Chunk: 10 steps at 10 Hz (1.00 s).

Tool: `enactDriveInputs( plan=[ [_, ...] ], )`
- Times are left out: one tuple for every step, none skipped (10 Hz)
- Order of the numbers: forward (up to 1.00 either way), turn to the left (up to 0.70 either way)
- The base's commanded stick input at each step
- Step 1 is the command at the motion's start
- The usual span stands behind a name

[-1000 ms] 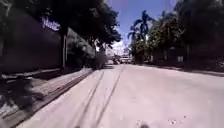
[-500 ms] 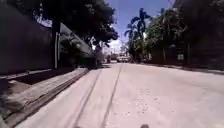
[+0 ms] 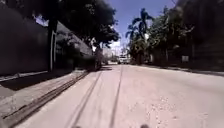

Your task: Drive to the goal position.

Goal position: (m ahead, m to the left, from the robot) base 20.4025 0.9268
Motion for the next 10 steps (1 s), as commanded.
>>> enactDriveInputs(
  plan=[
    [1.0, 0.0],
    [1.0, 0.0],
    [1.0, 0.0],
    [1.0, 0.0],
    [1.0, 0.0],
    [1.0, 0.0],
    [1.0, 0.0],
    [1.0, 0.0],
    [1.0, 0.0],
    [1.0, 0.0]
  ],
)
